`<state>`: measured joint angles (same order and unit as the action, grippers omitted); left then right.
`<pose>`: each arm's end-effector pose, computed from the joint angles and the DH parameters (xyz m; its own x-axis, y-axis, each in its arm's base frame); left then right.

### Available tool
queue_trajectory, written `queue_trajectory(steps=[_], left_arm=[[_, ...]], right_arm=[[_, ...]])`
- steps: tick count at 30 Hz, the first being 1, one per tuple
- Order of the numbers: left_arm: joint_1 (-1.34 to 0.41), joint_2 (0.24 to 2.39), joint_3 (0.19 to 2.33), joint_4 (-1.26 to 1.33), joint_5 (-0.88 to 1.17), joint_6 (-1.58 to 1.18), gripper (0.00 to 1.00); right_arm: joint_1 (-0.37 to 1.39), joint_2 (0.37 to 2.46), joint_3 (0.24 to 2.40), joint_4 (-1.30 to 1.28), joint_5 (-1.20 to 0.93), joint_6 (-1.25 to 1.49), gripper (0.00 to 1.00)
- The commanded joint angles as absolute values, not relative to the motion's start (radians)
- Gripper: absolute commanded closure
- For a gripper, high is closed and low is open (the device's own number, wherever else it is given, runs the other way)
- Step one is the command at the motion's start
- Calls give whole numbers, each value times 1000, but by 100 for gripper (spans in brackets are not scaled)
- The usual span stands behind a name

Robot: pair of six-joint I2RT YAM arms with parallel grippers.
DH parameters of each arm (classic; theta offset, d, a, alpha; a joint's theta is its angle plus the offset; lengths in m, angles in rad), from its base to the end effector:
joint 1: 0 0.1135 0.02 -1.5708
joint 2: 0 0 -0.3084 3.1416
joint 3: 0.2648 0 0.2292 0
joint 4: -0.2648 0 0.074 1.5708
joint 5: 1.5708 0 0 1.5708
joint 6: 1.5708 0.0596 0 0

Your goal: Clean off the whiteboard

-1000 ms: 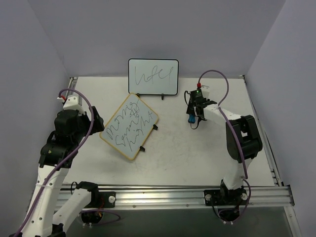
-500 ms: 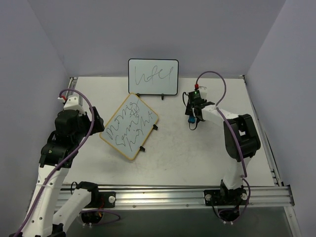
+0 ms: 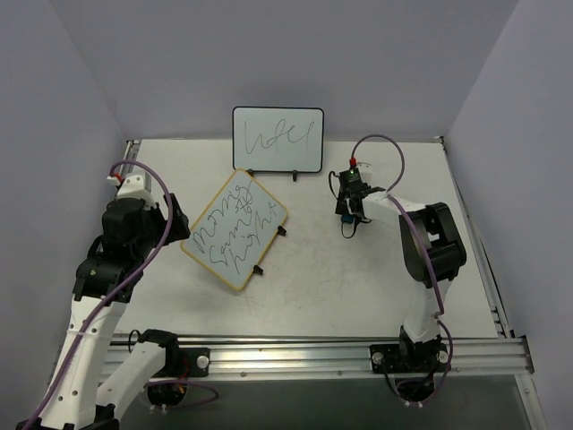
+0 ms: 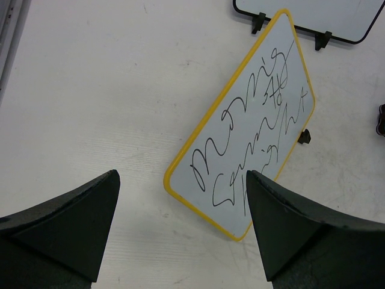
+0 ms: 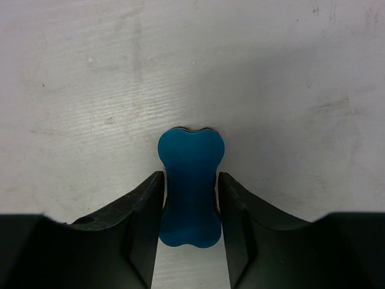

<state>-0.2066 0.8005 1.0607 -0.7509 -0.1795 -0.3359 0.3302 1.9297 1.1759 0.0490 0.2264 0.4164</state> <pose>0.1202 -0.0143 0.3872 -0.4512 -0.2368 -0.8604 -0.1070 0.9716 -0.2113 0.4123 0.1272 0.2090 -0.6229 0.2032 -0.7555 0.1069 0.9787 0.1751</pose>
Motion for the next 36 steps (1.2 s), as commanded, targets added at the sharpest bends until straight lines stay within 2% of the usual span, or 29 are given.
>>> queue_trajectory(steps=[1, 7, 10, 18, 20, 21, 26, 27, 30, 31, 34, 36], left_arm=[[-198, 801, 1066, -712, -186, -328, 6], [-196, 805, 1065, -712, -187, -330, 6], [-192, 827, 1069, -709, -186, -345, 6], [-129, 1064, 1261, -747, -201, -483, 5], [-95, 1170, 1301, -729, -155, -521, 0], [-63, 1210, 1319, -720, -117, -534, 6], [-6, 1431, 1381, -681, -72, -583, 22], [-5, 1484, 1381, -670, -43, -589, 32], [-5, 1555, 1365, -667, -18, -604, 49], [-5, 1580, 1352, -649, 0, -607, 61], [-5, 1600, 1301, -618, 55, -624, 68], [-5, 1591, 1276, -609, 72, -627, 64]], right_arm=[[339, 1940, 1181, 51, 235, 403, 66], [337, 1944, 1184, 51, 247, 403, 81], [339, 1934, 1183, 48, 244, 400, 85], [414, 1830, 1183, 61, 181, 397, 90], [471, 1815, 1206, 60, 175, 400, 91], [491, 1810, 1215, 60, 170, 402, 91], [626, 1793, 1273, 100, 130, 420, 91], [647, 1793, 1282, 109, 121, 422, 91], [738, 1793, 1322, 144, 117, 428, 91], [761, 1795, 1331, 168, 114, 429, 91], [839, 1819, 1361, 227, 118, 437, 91], [889, 1836, 1387, 248, 118, 440, 91]])
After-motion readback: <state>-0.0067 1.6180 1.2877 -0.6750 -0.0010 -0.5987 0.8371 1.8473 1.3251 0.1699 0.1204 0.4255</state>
